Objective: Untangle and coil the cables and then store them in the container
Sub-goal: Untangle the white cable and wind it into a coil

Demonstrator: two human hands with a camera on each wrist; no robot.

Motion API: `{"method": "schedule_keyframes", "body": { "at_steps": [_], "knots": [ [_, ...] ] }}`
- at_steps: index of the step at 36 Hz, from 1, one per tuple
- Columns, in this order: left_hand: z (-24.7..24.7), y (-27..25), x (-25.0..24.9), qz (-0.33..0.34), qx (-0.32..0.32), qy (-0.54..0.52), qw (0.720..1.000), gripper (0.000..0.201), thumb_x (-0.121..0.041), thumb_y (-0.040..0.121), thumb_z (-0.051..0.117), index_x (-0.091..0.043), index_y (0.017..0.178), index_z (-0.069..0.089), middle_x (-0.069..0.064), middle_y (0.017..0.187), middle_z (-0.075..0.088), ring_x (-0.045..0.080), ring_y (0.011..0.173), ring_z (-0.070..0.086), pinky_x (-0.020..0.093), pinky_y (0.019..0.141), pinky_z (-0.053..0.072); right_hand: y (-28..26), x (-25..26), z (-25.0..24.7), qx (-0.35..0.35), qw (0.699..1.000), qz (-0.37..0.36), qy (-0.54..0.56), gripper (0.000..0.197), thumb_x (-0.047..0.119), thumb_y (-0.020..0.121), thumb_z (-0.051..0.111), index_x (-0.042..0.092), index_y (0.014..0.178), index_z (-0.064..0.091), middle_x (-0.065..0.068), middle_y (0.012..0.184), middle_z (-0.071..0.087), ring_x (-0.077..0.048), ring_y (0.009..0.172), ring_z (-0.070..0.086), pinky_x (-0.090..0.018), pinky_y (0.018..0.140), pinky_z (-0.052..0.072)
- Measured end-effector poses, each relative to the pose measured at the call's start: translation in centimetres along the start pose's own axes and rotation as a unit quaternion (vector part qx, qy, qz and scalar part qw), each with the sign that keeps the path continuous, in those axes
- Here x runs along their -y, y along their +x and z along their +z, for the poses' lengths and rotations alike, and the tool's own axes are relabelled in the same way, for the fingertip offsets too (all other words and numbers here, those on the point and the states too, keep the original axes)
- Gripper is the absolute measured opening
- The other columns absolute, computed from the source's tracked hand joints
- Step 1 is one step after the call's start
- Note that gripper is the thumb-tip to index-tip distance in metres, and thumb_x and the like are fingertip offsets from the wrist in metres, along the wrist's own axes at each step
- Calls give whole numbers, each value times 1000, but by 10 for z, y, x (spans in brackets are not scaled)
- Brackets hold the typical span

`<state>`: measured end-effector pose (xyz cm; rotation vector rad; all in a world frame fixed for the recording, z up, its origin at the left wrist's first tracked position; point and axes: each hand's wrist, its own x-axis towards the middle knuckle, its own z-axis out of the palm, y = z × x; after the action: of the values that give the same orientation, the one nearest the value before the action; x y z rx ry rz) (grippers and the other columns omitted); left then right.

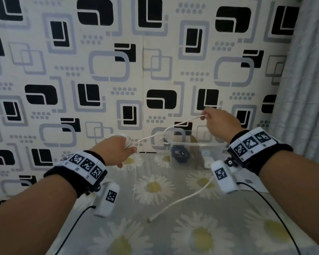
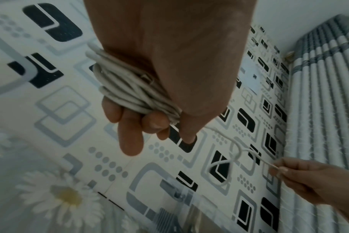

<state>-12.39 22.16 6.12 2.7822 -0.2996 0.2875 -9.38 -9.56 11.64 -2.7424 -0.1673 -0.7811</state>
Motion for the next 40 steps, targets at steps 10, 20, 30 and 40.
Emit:
{"method": "schedule_keyframes", "body": {
  "at_steps": [10, 20, 30, 40],
  "knots": [
    [6, 8, 36, -147, -44, -61, 986, 50, -47, 99, 40, 1, 98, 54, 4, 63, 61, 12, 50, 67, 29, 61, 42, 10, -52, 8, 21, 990, 138, -38, 14, 10, 95, 38, 14, 92, 51, -6, 89, 57, -26, 78, 54, -36, 77, 46],
    [2, 12, 31, -162, -51, -329, 929, 41, -40, 96, 55, -2, 82, 58, 4, 51, 53, 19, 44, 57, 30, 57, 46, -2, -28, 36, 187, 977, 71, -75, 37, 15, 96, 39, 15, 130, 51, -10, 136, 53, -31, 122, 50, -44, 105, 39],
    [-9, 9, -18, -96, -57, -291, 950, 36, -40, 97, 52, -12, 75, 47, -1, 51, 52, 12, 41, 60, 20, 45, 41, -43, 82, 17, 271, 861, -45, 428, 64, 70, 84, 39, 17, 116, 56, -4, 107, 71, -15, 103, 67, -37, 101, 47],
    [-17, 13, -14, -115, -123, -261, 951, 34, -38, 99, 48, -8, 84, 54, 4, 63, 62, 15, 50, 65, 25, 51, 43, -58, 101, 19, 416, 631, -68, 651, 76, 62, 70, 70, 9, 119, 46, -6, 79, 64, -27, 85, 67, -39, 90, 54]
  ]
}}
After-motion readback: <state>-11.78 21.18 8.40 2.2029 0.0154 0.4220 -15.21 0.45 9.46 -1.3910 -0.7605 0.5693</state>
